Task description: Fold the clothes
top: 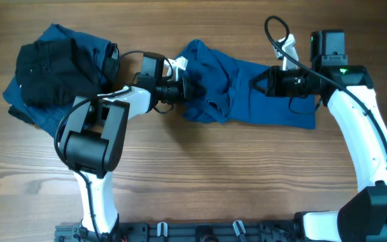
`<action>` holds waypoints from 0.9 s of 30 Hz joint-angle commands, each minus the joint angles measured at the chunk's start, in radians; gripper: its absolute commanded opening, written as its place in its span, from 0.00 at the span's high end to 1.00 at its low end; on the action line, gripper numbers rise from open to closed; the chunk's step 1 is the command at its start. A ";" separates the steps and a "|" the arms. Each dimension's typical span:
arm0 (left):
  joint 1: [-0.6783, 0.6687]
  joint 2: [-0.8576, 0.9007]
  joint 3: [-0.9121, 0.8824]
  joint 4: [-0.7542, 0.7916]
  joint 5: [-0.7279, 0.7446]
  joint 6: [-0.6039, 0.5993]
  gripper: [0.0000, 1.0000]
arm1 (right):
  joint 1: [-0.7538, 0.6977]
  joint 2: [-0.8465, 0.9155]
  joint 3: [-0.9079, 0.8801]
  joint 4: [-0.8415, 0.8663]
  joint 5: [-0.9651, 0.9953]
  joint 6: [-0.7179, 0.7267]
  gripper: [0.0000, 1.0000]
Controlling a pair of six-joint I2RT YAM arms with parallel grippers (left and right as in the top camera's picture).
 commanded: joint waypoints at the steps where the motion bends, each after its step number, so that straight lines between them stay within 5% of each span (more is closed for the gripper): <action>1: 0.009 0.000 -0.010 -0.020 -0.039 0.002 0.96 | 0.003 -0.010 0.005 -0.002 0.011 -0.008 0.96; 7: 0.117 -0.199 0.012 -0.321 -0.107 0.089 0.96 | 0.003 -0.017 0.005 -0.001 0.018 -0.010 0.96; 11: 0.157 -0.379 0.137 -0.686 -0.313 0.247 0.96 | 0.003 -0.025 0.005 0.006 0.067 -0.009 0.95; 15: 0.092 -0.437 0.308 -0.894 -0.482 0.296 0.96 | 0.003 -0.025 0.005 0.014 0.067 -0.009 0.96; 22: -0.235 -0.392 0.361 -0.903 -0.754 0.292 0.96 | 0.000 -0.025 0.005 0.008 0.104 0.045 0.96; 27: -0.375 -0.272 0.361 -0.857 -0.812 0.356 0.96 | -0.031 -0.025 0.005 -0.099 0.511 0.306 0.96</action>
